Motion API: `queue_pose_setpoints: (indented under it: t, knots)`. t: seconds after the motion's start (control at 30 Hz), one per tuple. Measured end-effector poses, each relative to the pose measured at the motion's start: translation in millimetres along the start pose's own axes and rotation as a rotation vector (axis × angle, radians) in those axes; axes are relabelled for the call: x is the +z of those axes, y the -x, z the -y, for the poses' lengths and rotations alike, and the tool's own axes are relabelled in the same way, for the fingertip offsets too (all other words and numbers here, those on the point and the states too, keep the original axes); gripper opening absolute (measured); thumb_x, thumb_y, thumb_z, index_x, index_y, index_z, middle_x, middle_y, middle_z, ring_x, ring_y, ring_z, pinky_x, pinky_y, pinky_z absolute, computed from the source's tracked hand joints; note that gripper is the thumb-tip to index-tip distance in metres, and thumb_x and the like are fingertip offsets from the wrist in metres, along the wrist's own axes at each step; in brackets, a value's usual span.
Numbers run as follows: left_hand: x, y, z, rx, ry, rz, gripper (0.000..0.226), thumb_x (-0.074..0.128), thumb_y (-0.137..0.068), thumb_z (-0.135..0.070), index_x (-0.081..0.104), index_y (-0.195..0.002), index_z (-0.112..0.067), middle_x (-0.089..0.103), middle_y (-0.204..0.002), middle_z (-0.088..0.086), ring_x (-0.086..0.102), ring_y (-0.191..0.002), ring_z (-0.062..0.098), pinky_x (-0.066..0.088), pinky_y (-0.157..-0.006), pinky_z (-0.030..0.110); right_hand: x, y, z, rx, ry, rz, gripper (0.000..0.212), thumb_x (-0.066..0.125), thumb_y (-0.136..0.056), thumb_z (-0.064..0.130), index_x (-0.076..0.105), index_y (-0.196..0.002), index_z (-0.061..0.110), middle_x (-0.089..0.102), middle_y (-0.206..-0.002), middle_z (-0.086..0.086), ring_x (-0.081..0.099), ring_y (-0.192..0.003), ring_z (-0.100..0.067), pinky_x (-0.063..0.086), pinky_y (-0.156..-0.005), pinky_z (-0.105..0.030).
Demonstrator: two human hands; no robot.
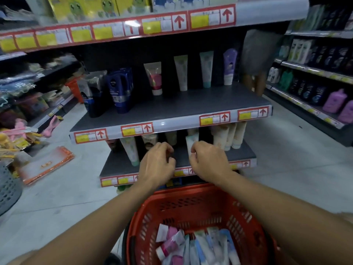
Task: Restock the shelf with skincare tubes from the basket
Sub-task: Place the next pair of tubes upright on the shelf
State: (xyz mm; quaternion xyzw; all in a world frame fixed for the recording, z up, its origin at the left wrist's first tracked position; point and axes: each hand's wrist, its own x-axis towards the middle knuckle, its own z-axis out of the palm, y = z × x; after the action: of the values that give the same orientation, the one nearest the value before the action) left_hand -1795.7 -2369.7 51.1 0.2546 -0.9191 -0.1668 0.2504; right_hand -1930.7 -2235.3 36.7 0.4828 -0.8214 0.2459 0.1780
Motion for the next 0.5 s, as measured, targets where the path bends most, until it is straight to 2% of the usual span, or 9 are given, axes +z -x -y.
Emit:
queue_pose_setpoints:
  t: [0.2, 0.33, 0.43, 0.5]
  knots:
    - [49, 28, 20, -0.083, 0.015, 0.106, 0.013, 0.062, -0.088, -0.021, 0.062, -0.100, -0.026, 0.059, -0.099, -0.005, 0.062, -0.090, 0.020, 0.045, -0.072, 0.034, 46, 51, -18, 0.096, -0.021, 0.150, 0.017, 0.053, -0.087, 0.031, 0.062, -0.089, 0.017, 0.064, -0.086, -0.003, 0.063, -0.073, -0.028, 0.050, -0.057, -0.038]
    - [76, 46, 38, -0.153, 0.040, 0.158, 0.017, 0.062, -0.082, -0.019, 0.064, -0.098, -0.025, 0.064, -0.102, -0.005, 0.064, -0.092, 0.021, 0.051, -0.077, 0.035, 74, 79, -31, 0.146, -0.077, 0.254, 0.013, 0.056, -0.089, 0.029, 0.060, -0.089, 0.017, 0.064, -0.086, -0.003, 0.062, -0.073, -0.028, 0.048, -0.056, -0.036]
    - [93, 59, 52, -0.213, 0.049, 0.210, 0.018, 0.063, -0.083, -0.017, 0.065, -0.098, -0.027, 0.064, -0.104, -0.008, 0.064, -0.091, 0.019, 0.052, -0.077, 0.035, 96, 97, -39, 0.176, -0.052, 0.349, 0.015, 0.053, -0.089, 0.031, 0.057, -0.087, 0.017, 0.063, -0.086, -0.002, 0.061, -0.072, -0.027, 0.042, -0.056, -0.033]
    - [106, 68, 63, -0.254, 0.053, 0.252, 0.018, 0.063, -0.083, -0.016, 0.064, -0.096, -0.027, 0.062, -0.101, -0.008, 0.063, -0.087, 0.019, 0.052, -0.074, 0.035, 110, 107, -44, 0.214, -0.049, 0.416, 0.015, 0.053, -0.090, 0.030, 0.058, -0.089, 0.016, 0.064, -0.090, -0.003, 0.063, -0.075, -0.028, 0.045, -0.059, -0.034]
